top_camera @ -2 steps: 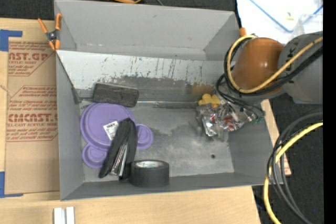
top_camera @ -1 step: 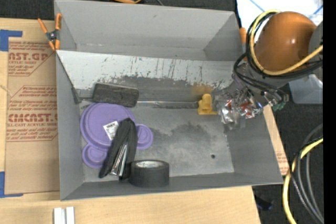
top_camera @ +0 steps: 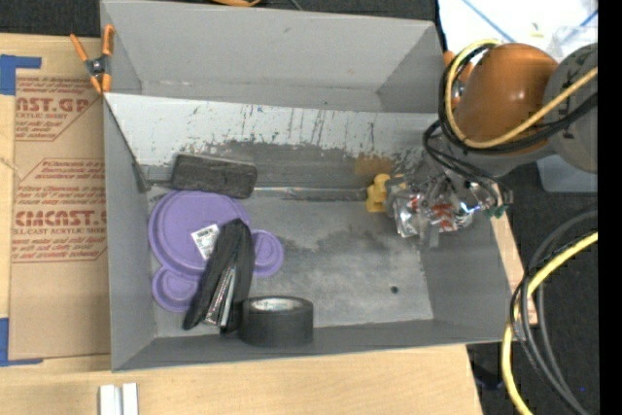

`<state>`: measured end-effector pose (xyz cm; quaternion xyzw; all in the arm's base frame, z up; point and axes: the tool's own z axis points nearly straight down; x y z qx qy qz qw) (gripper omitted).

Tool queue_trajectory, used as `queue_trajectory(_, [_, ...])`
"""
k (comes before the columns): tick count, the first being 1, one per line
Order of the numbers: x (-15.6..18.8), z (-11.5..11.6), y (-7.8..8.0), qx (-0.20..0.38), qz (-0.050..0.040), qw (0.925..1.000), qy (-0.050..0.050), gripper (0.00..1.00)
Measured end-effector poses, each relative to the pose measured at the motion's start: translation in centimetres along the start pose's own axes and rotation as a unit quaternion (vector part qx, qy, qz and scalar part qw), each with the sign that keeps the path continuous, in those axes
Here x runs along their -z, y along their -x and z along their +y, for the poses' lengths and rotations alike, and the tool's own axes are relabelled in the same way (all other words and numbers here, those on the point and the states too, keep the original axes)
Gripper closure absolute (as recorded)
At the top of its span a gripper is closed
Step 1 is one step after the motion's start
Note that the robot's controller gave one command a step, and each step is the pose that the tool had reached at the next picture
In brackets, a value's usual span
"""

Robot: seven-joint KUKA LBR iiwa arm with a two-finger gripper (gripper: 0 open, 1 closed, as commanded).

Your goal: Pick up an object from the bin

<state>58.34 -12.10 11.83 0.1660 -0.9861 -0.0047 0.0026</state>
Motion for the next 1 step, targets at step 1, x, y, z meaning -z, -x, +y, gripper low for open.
queue_trajectory(1, [11.72,2.16,0.48,0.056,-0.0124,0.9983,-0.008,1.00])
